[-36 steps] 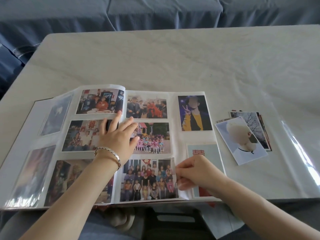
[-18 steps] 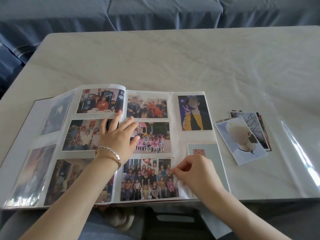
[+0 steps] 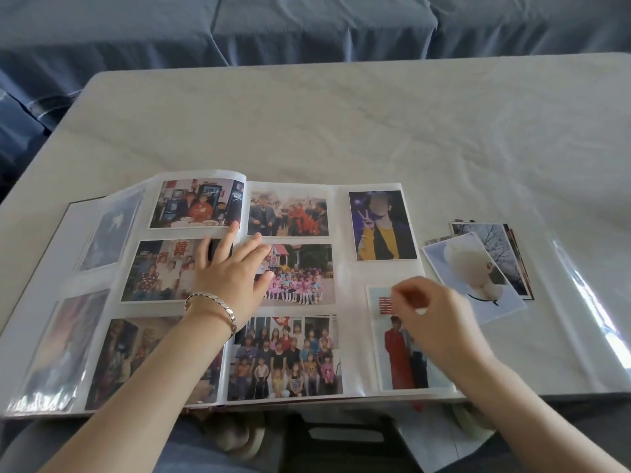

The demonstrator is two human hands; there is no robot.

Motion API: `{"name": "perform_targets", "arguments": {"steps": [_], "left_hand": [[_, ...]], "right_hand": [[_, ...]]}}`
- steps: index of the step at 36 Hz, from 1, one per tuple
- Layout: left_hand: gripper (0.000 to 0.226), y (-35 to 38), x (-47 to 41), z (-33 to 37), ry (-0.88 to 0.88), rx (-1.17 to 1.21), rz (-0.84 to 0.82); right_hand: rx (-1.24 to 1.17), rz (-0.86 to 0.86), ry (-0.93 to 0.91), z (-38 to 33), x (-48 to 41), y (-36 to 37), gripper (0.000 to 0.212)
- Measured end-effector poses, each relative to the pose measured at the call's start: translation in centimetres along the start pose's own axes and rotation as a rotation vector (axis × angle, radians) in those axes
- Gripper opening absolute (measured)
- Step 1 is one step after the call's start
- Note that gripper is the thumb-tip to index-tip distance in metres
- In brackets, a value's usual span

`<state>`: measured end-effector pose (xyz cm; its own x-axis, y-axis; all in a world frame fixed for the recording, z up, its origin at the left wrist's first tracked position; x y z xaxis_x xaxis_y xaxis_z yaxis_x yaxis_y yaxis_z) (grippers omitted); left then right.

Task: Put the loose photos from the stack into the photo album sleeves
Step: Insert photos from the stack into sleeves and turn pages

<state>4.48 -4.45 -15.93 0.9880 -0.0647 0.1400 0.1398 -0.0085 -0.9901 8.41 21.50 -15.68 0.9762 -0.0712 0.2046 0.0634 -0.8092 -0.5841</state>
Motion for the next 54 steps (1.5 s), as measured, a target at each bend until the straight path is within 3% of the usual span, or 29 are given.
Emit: {"name": "perform_targets", "arguments": {"steps": [2,4,7,9,12,17,21,24,26,30,35,38,40,44,48,54], "left_hand": [[0.045,0.0,-0.1,0.0,-0.011,-0.007,-0.014],[0.041,-0.3,-0.2,0.4,-0.019,0.015,-0.003],[0.037,-1.0,0.1,2.1,0.044,0.077,0.069],[0.037,-1.2,0.2,3.8,0.076,0.253,0.072],[0.035,-1.2,0.2,6.5,0.084,0.532,-0.012],[0.039,-0.9,-0.8,10.4,0.056,0.718,-0.156],[0.040,-1.5,-1.8,11.7,-0.068,0.827,-0.259],[0.057,-2.2,-2.3,12.7,-0.077,0.900,-0.337],[0.061,-2.5,-2.4,12.9,-0.093,0.901,-0.349],[0.029,-2.6,-2.6,11.5,-0.155,0.871,-0.256],[0.010,-3.3,-2.4,8.6,-0.091,0.753,-0.186],[0.020,-5.0,-1.6,5.7,-0.063,0.802,-0.111],[0.041,-7.0,-0.8,3.2,-0.036,0.845,-0.001],[0.067,-10.7,0.7,-2.5,-0.055,0.860,0.125],[0.069,-13.2,2.4,-8.3,-0.142,0.696,0.200],[0.070,-12.4,4.6,-15.7,-0.376,0.350,0.207]], "right_hand": [[0.047,0.081,0.000,0.9,-0.7,-2.1,0.018],[0.066,0.029,0.105,2.8,-1.3,-2.7,0.033],[0.013,-0.083,0.143,3.7,-1.4,-2.2,0.013],[-0.047,-0.087,0.122,3.6,-1.4,-2.1,0.016],[-0.189,-0.042,0.147,3.6,-1.3,-2.5,0.015],[-0.578,-0.118,0.250,2.3,-0.9,-1.9,0.009],[-0.568,-0.237,0.095,-0.5,0.3,-1.2,0.013],[-0.550,-0.270,-0.023,-2.0,1.1,-0.4,0.025],[-0.512,-0.310,-0.062,-2.5,1.3,0.4,0.043],[-0.436,-0.385,-0.079,-2.5,1.4,1.1,0.068],[-0.313,-0.354,-0.062,-1.2,-0.1,1.1,0.029],[-0.150,-0.350,-0.066,-1.5,-1.3,1.7,0.039],[-0.091,-0.371,-0.105,-2.6,-1.8,2.6,0.042],[0.041,-0.408,-0.338,-7.1,-1.9,5.2,0.057],[0.142,-0.411,-0.596,-12.0,-1.3,8.4,0.053],[0.273,-0.486,-0.709,-16.0,-1.4,13.6,0.052]]}}
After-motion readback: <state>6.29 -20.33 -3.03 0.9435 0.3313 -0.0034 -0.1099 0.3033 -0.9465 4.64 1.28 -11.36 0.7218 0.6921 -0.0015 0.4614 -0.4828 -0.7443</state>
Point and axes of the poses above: each hand's wrist, its own x-axis away from the middle knuckle, its own y-axis out of the palm, z = x × y, the point moved 7 cm from there along -x, towards the middle knuckle, and after that the axes turned 2 degrees about -x, right-handed, at the moved point
